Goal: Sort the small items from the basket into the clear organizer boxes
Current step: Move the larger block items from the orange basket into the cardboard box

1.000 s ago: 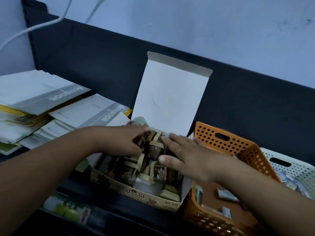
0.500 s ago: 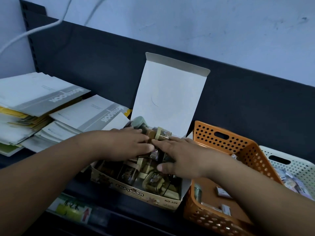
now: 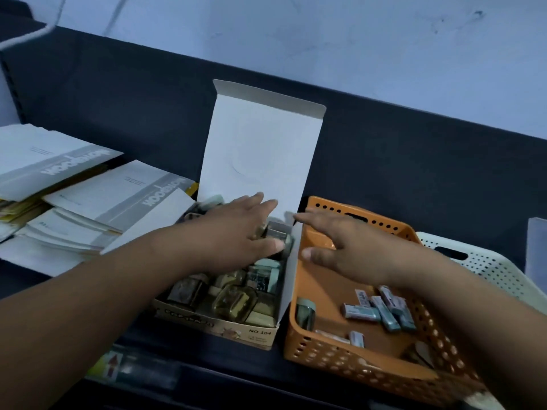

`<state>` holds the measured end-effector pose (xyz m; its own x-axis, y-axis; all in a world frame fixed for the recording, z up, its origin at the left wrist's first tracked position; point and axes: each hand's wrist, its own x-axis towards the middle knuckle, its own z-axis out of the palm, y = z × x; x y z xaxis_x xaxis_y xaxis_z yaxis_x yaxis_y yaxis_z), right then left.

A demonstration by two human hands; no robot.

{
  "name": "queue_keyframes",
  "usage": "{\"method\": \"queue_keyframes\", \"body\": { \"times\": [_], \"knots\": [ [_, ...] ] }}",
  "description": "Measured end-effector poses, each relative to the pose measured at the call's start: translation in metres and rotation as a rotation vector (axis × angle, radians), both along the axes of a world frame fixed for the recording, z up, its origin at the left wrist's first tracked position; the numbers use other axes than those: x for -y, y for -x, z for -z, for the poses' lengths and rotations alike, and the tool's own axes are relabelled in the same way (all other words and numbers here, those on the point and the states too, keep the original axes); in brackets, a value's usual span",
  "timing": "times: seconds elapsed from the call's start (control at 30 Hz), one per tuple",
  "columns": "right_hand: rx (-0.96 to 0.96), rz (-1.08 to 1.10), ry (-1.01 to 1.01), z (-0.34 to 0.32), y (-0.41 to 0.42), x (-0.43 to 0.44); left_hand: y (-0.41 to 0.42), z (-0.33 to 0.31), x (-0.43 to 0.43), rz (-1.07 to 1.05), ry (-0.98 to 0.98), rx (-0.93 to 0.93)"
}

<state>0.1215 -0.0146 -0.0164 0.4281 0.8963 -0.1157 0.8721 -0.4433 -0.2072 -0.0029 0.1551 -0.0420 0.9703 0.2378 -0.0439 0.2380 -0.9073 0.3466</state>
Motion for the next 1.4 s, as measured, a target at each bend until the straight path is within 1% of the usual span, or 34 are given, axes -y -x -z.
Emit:
{"method": "queue_keyframes", "body": {
  "times": [0.07, 0.13, 0.33, 0.43, 0.5, 0.53, 0.63, 0.8, 0.87, 0.93, 1.03, 1.1, 1.2, 1.33, 1.4],
  "knots": [
    [-0.036, 0.03, 0.028, 0.0, -0.007, 0.018, -0.006, -0.001, 0.014, 0.033, 0.028, -0.001],
    [-0.139, 0.048, 0.056, 0.004, -0.01, 0.033, -0.014, 0.0, 0.028, 0.058, 0.03, -0.011],
    [-0.333, -0.067, 0.151, 0.028, -0.003, 0.037, -0.025, 0.009, 0.043, 0.083, 0.024, -0.041],
    [-0.393, -0.1, 0.124, 0.038, 0.0, 0.03, -0.023, 0.01, 0.045, 0.083, 0.056, -0.024],
    [-0.425, -0.101, 0.103, 0.042, 0.0, 0.028, -0.023, 0.011, 0.045, 0.073, 0.044, -0.027],
    [-0.417, -0.113, 0.106, 0.044, 0.001, 0.028, -0.023, 0.012, 0.045, 0.074, 0.036, -0.02],
    [-0.308, -0.194, 0.143, 0.047, 0.002, 0.028, -0.023, 0.016, 0.044, 0.066, 0.039, -0.008],
    [-0.123, -0.275, 0.235, 0.042, 0.004, 0.029, -0.022, 0.01, 0.047, 0.041, 0.113, 0.006],
    [-0.127, -0.242, 0.201, 0.038, 0.0, 0.035, -0.024, 0.001, 0.053, 0.01, 0.113, 0.019],
    [-0.161, -0.138, 0.114, 0.029, -0.01, 0.046, -0.028, -0.008, 0.059, -0.003, 0.138, 0.059],
    [-0.099, 0.037, -0.057, 0.012, -0.036, 0.073, -0.039, -0.015, 0.073, 0.016, 0.164, 0.073],
    [-0.04, 0.124, -0.171, 0.002, -0.052, 0.091, -0.049, -0.014, 0.086, 0.019, 0.161, 0.022],
    [0.003, 0.232, -0.296, -0.007, -0.067, 0.118, -0.067, -0.009, 0.112, 0.093, 0.211, -0.053],
    [-0.037, 0.302, -0.37, -0.005, -0.074, 0.144, -0.089, 0.002, 0.144, 0.318, 0.264, -0.248],
    [-0.062, 0.308, -0.382, -0.001, -0.075, 0.153, -0.098, 0.008, 0.16, 0.419, 0.251, -0.34]
  ]
}}
